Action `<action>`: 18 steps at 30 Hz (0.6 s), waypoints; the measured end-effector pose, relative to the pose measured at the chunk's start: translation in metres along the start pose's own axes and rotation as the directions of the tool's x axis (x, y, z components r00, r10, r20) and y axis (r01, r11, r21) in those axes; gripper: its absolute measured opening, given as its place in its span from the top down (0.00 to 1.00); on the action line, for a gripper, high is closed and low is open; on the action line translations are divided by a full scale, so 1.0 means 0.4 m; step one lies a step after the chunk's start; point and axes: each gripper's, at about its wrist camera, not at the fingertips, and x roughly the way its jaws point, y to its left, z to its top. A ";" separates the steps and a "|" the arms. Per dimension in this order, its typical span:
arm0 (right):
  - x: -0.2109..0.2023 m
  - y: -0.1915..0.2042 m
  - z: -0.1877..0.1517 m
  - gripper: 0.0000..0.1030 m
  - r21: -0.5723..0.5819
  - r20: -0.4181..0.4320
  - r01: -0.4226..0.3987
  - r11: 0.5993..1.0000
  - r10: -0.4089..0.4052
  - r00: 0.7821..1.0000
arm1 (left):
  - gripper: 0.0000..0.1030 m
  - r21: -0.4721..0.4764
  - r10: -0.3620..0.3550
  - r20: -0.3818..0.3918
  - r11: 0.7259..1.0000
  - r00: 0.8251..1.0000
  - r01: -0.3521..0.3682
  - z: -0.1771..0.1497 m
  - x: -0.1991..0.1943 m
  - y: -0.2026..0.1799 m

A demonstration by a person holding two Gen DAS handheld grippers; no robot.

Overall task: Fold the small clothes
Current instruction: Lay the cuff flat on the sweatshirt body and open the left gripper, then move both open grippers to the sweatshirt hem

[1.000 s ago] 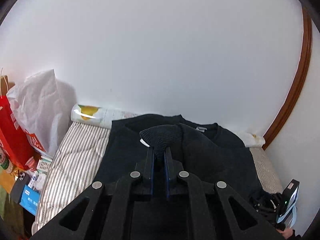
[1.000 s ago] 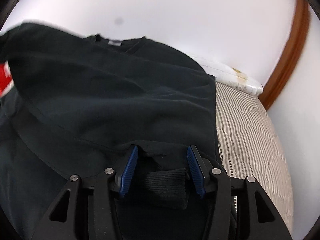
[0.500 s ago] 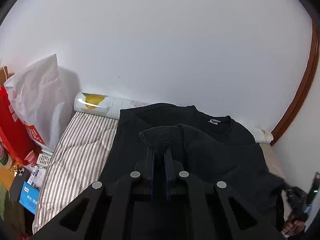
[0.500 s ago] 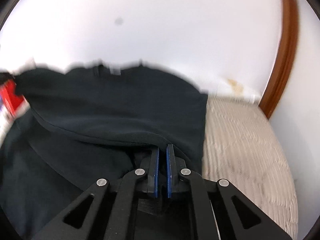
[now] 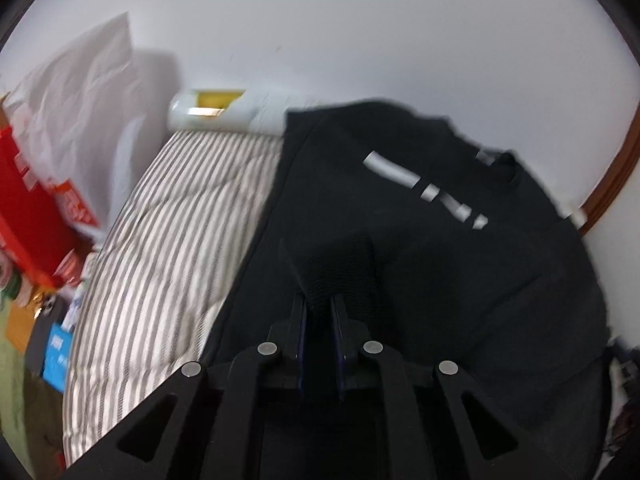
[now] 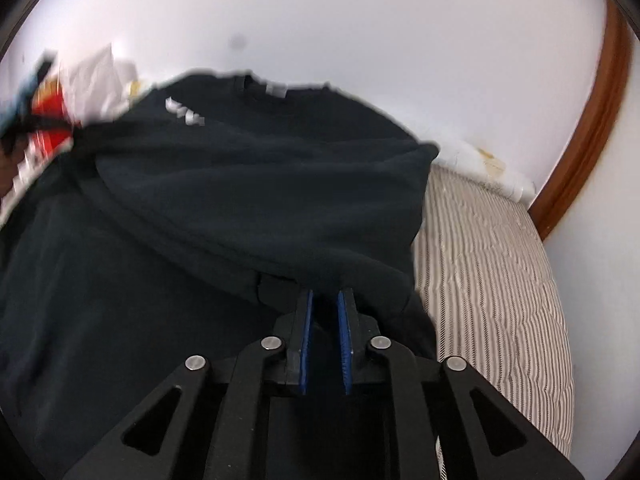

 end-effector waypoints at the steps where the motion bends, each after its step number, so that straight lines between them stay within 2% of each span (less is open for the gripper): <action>1: -0.023 -0.002 0.008 0.77 0.020 0.032 -0.016 1.000 0.016 0.999 | 0.83 -0.003 0.006 0.000 1.000 1.000 -0.006 -0.011 -0.005 0.005; 3: -0.053 -0.012 0.033 0.49 0.063 0.095 -0.027 0.998 0.021 0.995 | 0.66 -0.022 -0.011 0.012 1.000 1.000 0.011 -0.024 -0.023 0.012; 4: -0.053 -0.015 0.046 0.47 0.075 0.109 -0.017 0.997 0.009 0.994 | 0.53 -0.029 -0.027 0.027 0.999 0.999 0.028 -0.028 -0.034 0.013; 5: -0.041 -0.016 0.056 0.48 0.086 0.107 -0.003 0.996 -0.006 0.994 | 0.49 -0.027 -0.035 0.042 0.999 0.999 0.036 -0.030 -0.042 0.011; 8: 0.032 -0.020 0.067 0.48 0.141 0.038 0.047 0.989 -0.053 0.998 | 0.49 0.020 -0.001 0.065 1.000 0.998 -0.001 -0.034 -0.042 -0.019; 10: 0.098 -0.027 0.048 0.48 0.182 -0.053 0.080 0.980 -0.072 0.996 | 0.49 0.034 0.041 0.044 0.999 0.998 -0.042 -0.036 -0.014 -0.029; 12: 0.129 -0.026 0.028 0.48 0.191 -0.096 0.117 0.975 -0.100 0.990 | 0.49 0.041 0.065 0.022 0.997 0.998 -0.066 -0.043 0.010 -0.033; 18: 0.070 -0.025 0.012 0.47 0.226 -0.076 0.160 0.961 -0.146 0.986 | 0.49 0.025 0.054 0.040 0.998 0.998 -0.055 -0.058 -0.032 -0.015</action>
